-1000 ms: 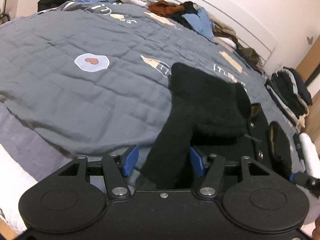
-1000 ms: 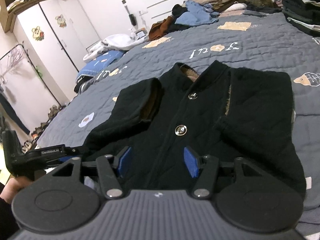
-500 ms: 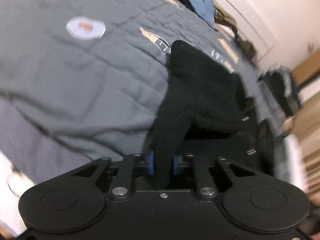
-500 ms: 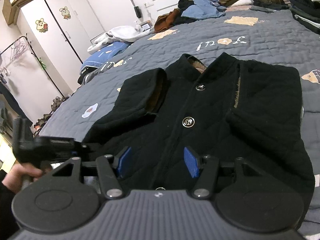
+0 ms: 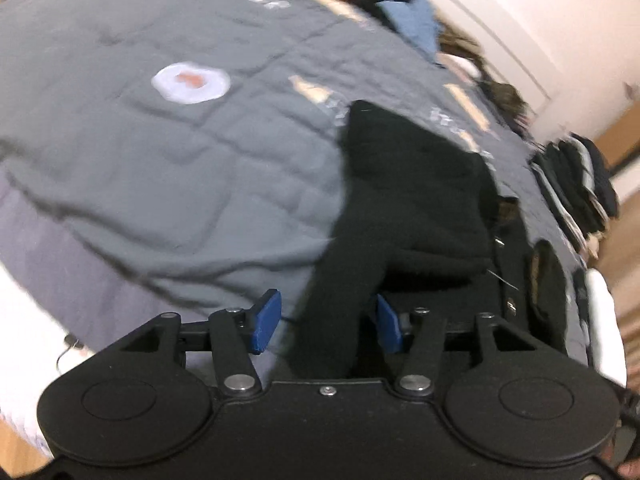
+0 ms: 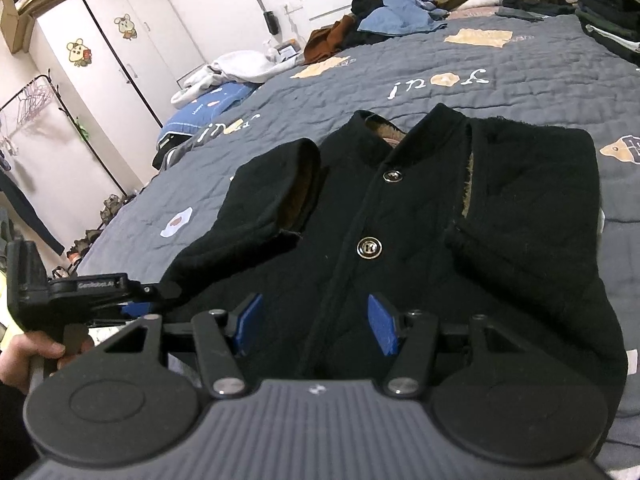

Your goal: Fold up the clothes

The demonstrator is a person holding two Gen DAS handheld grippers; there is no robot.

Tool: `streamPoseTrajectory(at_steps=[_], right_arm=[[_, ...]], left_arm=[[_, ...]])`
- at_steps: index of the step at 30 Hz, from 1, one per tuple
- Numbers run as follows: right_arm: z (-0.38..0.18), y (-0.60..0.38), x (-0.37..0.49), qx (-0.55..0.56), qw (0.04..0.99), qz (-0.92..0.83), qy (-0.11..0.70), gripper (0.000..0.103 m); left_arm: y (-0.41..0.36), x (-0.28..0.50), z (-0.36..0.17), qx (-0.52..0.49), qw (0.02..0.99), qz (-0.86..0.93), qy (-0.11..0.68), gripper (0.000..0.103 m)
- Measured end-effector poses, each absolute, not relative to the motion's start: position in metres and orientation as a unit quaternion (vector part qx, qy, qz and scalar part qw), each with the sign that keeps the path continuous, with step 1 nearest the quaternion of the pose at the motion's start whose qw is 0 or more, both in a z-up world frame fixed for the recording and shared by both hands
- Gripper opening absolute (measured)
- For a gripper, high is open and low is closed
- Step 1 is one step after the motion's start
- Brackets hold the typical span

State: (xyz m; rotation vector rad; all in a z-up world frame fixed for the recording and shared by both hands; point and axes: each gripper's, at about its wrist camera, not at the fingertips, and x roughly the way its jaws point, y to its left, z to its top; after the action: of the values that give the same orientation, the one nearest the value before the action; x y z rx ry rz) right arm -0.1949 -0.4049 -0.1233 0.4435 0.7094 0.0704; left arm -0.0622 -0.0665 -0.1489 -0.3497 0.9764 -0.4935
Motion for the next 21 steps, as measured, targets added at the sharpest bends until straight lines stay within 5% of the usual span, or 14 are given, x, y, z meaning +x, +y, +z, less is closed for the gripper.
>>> streamPoseTrajectory(at_steps=[11,17,21], right_arm=[[-0.123,-0.401,-0.192,0.217,0.914,0.032,0.341,0.057],[-0.126,-0.400,-0.190,0.217,0.916,0.041,0.335,0.057],[-0.124,-0.401,-0.190,0.228,0.916,0.042,0.327,0.057]], left_arm=[[-0.083,-0.058,-0.167,-0.140,0.836,-0.225,0.480,0.056],[-0.088,-0.063,-0.163,-0.127,0.844,-0.246,0.459,0.032],[-0.087,-0.065,-0.159,-0.137,0.848,-0.245,0.450,0.026]])
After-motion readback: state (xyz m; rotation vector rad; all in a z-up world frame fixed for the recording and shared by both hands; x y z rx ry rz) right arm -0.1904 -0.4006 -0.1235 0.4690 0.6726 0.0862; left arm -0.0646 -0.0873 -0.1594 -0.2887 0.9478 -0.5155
